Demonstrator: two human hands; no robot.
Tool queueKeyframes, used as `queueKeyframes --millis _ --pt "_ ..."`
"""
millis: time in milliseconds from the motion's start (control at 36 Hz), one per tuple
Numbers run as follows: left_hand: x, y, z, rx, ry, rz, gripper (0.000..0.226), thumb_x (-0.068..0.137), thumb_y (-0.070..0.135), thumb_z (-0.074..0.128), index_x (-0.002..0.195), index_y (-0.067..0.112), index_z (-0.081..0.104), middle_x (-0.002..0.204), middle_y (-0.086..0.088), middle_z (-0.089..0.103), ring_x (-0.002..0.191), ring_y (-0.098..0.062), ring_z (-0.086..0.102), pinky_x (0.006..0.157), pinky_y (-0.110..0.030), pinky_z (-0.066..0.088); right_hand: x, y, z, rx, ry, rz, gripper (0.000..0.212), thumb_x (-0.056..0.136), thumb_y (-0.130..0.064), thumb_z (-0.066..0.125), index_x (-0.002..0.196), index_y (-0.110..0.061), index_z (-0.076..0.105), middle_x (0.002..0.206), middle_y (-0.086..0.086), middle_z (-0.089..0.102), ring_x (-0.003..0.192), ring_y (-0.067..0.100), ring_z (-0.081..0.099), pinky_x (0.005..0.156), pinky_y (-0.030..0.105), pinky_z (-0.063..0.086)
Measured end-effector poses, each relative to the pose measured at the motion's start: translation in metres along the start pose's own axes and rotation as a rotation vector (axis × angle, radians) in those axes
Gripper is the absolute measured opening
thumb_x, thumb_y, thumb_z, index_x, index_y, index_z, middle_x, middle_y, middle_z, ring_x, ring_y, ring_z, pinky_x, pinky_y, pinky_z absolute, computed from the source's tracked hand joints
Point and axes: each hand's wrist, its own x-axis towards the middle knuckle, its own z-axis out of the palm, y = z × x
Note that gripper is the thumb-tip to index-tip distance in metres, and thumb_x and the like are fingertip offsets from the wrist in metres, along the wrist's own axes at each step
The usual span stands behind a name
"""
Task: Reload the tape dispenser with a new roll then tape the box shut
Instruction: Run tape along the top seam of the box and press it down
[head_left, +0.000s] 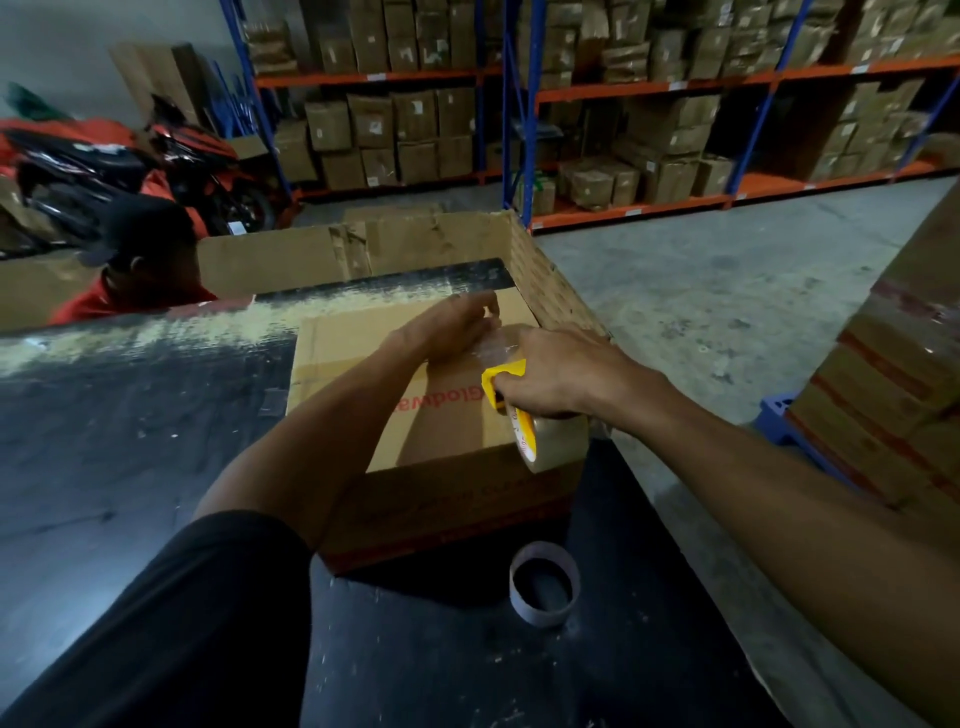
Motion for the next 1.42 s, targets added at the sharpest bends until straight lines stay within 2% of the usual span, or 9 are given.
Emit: queueKeyframes --millis 139,278,444,583,722,806,944,1194,1417 --pt "-0.001 0.004 0.004 0.137 0.013 -0.023 0.023 0.106 0.031 0.045 0.123 0.020 0.055 0.113 -0.015 0.070 0.104 -0.034 0.065 0.088 -0.044 0.053 0.005 0.000 0.000 0.012 -0.009 0.023 0.048 0.081 -0.057 0.056 0.113 -0.021 0.063 0.097 0.003 0.059 0.088 0.026 0.054 0.066 0.036 0.040" --pt "-0.004 0.004 0.009 0.232 0.102 -0.051 0.032 0.105 0.044 0.047 0.124 0.019 0.050 0.110 -0.014 0.074 0.098 -0.036 0.070 0.085 -0.043 0.054 0.008 0.000 -0.001 0.014 -0.037 0.039 0.053 0.081 -0.059 0.055 0.119 -0.022 0.060 0.104 0.004 0.059 0.089 0.027 0.051 0.069 0.037 0.041" --pt "-0.003 -0.004 0.013 0.019 0.246 -0.371 0.065 0.085 0.065 0.067 0.124 0.018 0.042 0.123 -0.009 0.069 0.114 -0.030 0.065 0.104 -0.049 0.038 0.007 -0.002 -0.006 0.002 -0.077 0.042 0.043 0.087 -0.054 0.057 0.110 -0.018 0.059 0.100 0.005 0.054 0.090 0.026 0.052 0.066 0.036 0.038" --pt "-0.006 -0.005 0.019 -0.239 0.425 -0.504 0.030 0.091 0.029 0.071 0.112 0.015 0.054 0.114 -0.011 0.067 0.109 -0.033 0.063 0.096 -0.047 0.047 0.007 -0.003 -0.002 0.004 -0.077 0.051 0.041 0.083 -0.057 0.057 0.104 -0.022 0.054 0.102 0.005 0.058 0.091 0.027 0.055 0.068 0.037 0.043" --pt "-0.017 -0.001 0.011 -0.316 0.439 -0.270 0.018 0.097 0.008 0.060 0.114 0.008 0.063 0.108 -0.011 0.066 0.098 -0.027 0.064 0.087 -0.043 0.056 0.008 -0.002 -0.003 0.007 -0.065 0.032 0.040 0.081 -0.056 0.058 0.102 -0.021 0.055 0.101 0.006 0.058 0.092 0.028 0.055 0.073 0.038 0.046" --pt "-0.035 0.015 0.010 -0.181 0.284 -0.085 0.030 0.101 0.010 0.053 0.128 0.014 0.066 0.127 -0.007 0.069 0.115 -0.022 0.066 0.095 -0.027 0.049 0.009 -0.002 -0.003 0.003 -0.056 0.017 0.035 0.082 -0.054 0.060 0.093 -0.022 0.053 0.091 0.004 0.056 0.085 0.026 0.054 0.064 0.034 0.040" --pt "-0.055 0.019 0.031 0.153 -0.075 -0.043 0.058 0.109 0.038 0.039 0.163 0.023 0.023 0.171 -0.004 0.022 0.158 -0.026 0.020 0.126 -0.047 0.015 0.011 -0.003 -0.004 -0.030 -0.038 0.004 0.036 0.085 -0.052 0.060 0.087 -0.017 0.053 0.083 0.004 0.053 0.084 0.027 0.054 0.065 0.033 0.039" --pt "-0.053 0.024 0.026 0.207 -0.195 -0.143 0.062 0.109 0.048 0.024 0.164 0.025 0.007 0.174 0.004 0.003 0.161 -0.018 0.001 0.129 -0.048 0.002 0.000 -0.006 -0.018 -0.096 -0.177 0.030 0.042 0.092 -0.052 0.058 0.066 -0.021 0.046 0.073 0.001 0.047 0.081 0.025 0.054 0.068 0.034 0.041" --pt "-0.044 0.042 0.007 0.291 -0.422 -0.253 0.082 0.101 0.063 0.037 0.164 0.030 -0.006 0.172 0.008 -0.015 0.160 -0.024 -0.011 0.126 -0.062 0.001 -0.005 -0.021 -0.017 -0.138 -0.157 0.080 0.037 0.085 -0.047 0.062 0.102 -0.017 0.050 0.103 0.010 0.055 0.093 0.029 0.059 0.070 0.036 0.047"
